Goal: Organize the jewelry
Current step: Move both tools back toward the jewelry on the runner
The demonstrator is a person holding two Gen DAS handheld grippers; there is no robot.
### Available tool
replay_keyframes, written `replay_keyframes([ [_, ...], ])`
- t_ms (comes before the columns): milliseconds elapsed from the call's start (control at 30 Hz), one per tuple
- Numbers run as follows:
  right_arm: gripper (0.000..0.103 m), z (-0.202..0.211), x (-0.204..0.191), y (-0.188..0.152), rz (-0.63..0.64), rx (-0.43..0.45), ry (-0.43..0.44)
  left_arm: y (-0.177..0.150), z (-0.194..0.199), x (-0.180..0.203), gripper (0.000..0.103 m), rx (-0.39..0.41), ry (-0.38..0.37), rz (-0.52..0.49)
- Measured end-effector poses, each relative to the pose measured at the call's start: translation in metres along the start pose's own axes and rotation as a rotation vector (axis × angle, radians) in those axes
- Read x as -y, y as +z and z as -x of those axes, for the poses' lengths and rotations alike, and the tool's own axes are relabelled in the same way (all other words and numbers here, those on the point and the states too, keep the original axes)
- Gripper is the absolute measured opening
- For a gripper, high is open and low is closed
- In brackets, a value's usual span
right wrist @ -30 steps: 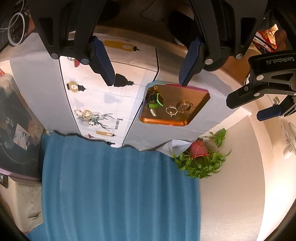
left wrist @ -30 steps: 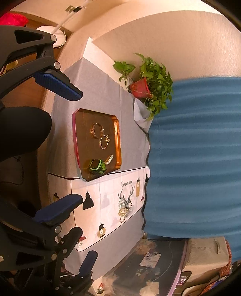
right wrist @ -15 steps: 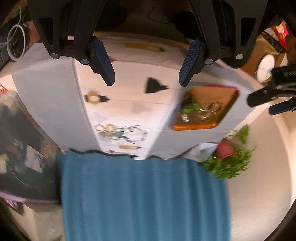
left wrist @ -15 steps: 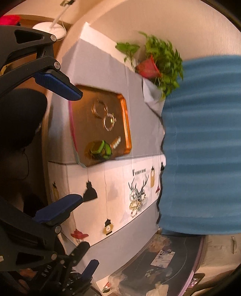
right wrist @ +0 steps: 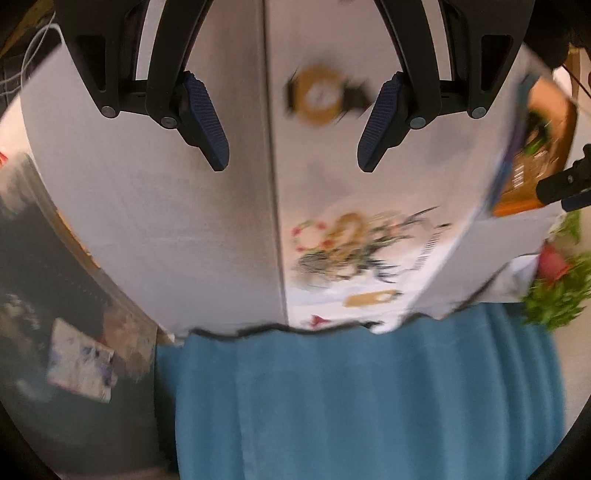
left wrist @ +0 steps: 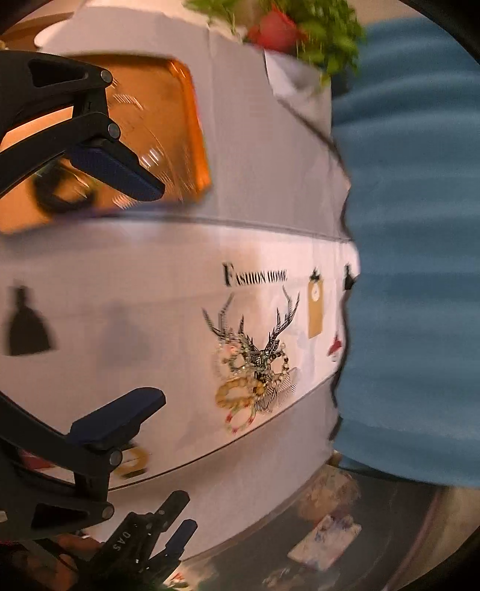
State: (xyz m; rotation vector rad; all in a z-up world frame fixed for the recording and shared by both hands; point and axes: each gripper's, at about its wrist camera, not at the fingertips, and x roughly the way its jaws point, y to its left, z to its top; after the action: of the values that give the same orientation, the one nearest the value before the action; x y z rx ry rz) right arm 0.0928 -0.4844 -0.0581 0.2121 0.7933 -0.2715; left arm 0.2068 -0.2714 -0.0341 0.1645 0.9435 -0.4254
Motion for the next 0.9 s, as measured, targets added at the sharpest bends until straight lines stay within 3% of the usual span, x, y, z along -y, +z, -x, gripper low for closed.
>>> replay_keyframes([
  [200, 0.073, -0.089, 0.014, 0.043, 0.049, -0.063, -0.002, 0.043, -0.086, 0.012, 0.1, -0.09, -0.023, 0.003],
  [367, 0.073, -0.134, 0.013, 0.058, 0.08, -0.101, 0.004, 0.054, -0.128, 0.024, 0.1, -0.135, -0.016, -0.052],
  [467, 0.073, -0.151, 0.003, 0.062, 0.138, -0.106, -0.017, 0.053, -0.148, 0.027, 0.1, -0.176, -0.005, -0.068],
  [533, 0.078, -0.155, 0.0, 0.061, 0.161, -0.079, -0.035, 0.052, -0.161, 0.027, 0.102, -0.215, 0.007, -0.069],
  [800, 0.082, -0.162, 0.009, 0.069, 0.122, -0.097, 0.001, 0.057, -0.167, 0.033, 0.1, -0.205, 0.012, -0.069],
  [867, 0.074, -0.164, 0.005, 0.071, 0.136, -0.094, 0.012, 0.059, -0.162, 0.04, 0.074, -0.182, 0.001, -0.101],
  [900, 0.046, -0.161, 0.002, 0.071, 0.155, -0.082, 0.035, 0.06, -0.157, 0.044, 0.027, -0.168, -0.025, -0.129],
])
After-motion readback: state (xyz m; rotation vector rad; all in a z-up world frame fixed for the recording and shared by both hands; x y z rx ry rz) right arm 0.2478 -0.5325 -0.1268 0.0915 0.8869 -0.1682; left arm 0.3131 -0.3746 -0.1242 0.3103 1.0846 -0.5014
